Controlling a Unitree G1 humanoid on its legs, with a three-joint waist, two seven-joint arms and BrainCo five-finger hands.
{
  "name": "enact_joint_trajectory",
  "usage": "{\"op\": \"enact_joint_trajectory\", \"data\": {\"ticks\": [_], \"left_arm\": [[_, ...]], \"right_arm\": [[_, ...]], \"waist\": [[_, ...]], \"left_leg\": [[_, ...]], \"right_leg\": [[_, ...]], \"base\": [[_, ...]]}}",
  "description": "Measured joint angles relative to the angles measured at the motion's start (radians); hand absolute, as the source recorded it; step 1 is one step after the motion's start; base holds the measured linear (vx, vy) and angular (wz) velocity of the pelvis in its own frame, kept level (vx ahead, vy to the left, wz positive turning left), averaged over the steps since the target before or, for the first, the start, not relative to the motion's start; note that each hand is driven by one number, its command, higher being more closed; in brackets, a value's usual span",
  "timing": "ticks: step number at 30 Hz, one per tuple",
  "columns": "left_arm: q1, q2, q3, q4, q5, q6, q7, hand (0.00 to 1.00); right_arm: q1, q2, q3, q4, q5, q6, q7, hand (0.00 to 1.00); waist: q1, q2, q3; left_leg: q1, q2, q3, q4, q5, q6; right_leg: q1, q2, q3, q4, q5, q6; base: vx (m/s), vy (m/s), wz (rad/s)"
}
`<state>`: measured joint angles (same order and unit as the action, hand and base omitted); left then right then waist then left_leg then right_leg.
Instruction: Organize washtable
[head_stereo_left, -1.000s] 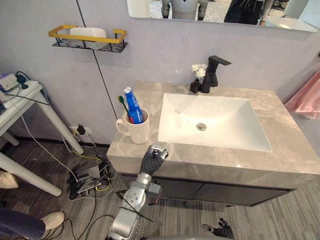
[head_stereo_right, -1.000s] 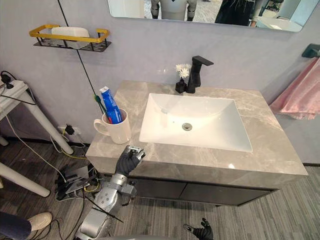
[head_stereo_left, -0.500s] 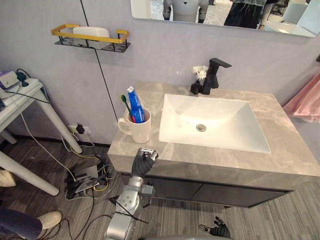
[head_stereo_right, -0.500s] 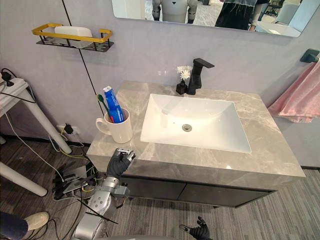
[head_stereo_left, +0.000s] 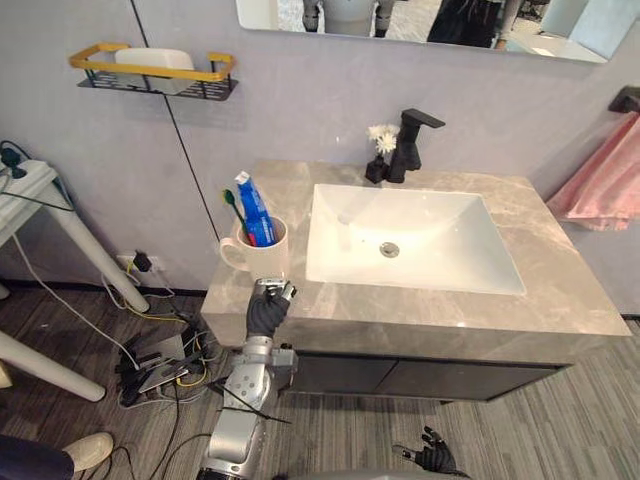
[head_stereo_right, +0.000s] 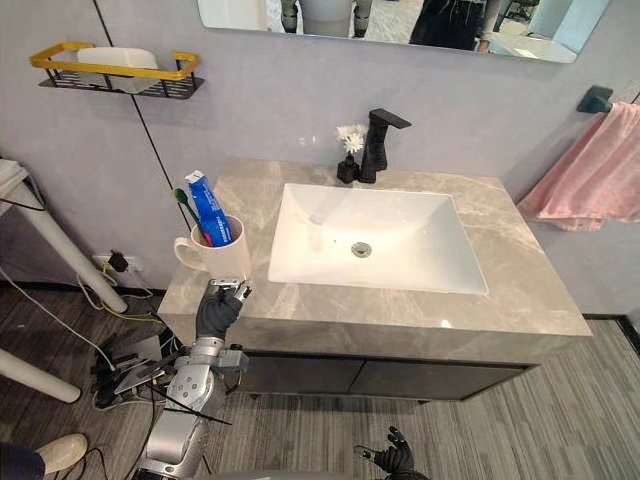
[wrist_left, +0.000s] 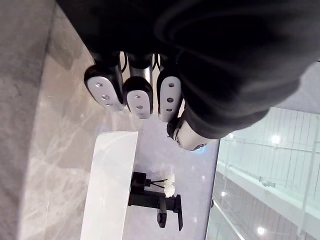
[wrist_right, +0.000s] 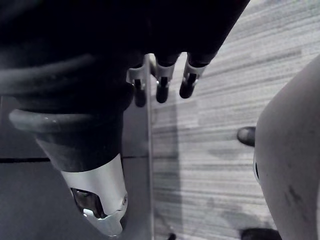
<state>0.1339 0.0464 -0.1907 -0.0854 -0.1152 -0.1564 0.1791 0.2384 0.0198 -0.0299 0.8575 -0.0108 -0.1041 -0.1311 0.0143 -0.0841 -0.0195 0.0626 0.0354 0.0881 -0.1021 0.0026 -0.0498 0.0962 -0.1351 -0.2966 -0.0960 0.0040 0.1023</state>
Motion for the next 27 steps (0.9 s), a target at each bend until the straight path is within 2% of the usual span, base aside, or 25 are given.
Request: {"op": "enact_joint_trajectory", "data": {"ticks": [14, 27], "left_arm": [[-0.023, -0.009, 0.044, 0.043, -0.034, 0.038, 0.001, 1.00], [-0.107, -0.002, 0.087, 0.114, -0.087, 0.035, 0.015, 1.00]], "right_arm": [[0.012, 0.001, -0.001, -0.021, -0.001, 0.005, 0.004, 0.00], [0.010, -0.003, -0.001, -0.021, -0.002, 0.005, 0.006, 0.00]], "waist": [[-0.001, 0.000, 0.000], [-0.003, 0.002, 0.000]], "left_leg": [[-0.006, 0.000, 0.009, 0.000, 0.000, 0.000], [-0.020, 0.001, 0.021, 0.000, 0.000, 0.000]], "right_leg": [[-0.012, 0.002, 0.015, -0.001, 0.002, -0.001], [-0.035, 0.003, 0.034, -0.002, 0.009, -0.002]], "base": [[0.00, 0.000, -0.01], [-0.01, -0.001, -0.03]]}}
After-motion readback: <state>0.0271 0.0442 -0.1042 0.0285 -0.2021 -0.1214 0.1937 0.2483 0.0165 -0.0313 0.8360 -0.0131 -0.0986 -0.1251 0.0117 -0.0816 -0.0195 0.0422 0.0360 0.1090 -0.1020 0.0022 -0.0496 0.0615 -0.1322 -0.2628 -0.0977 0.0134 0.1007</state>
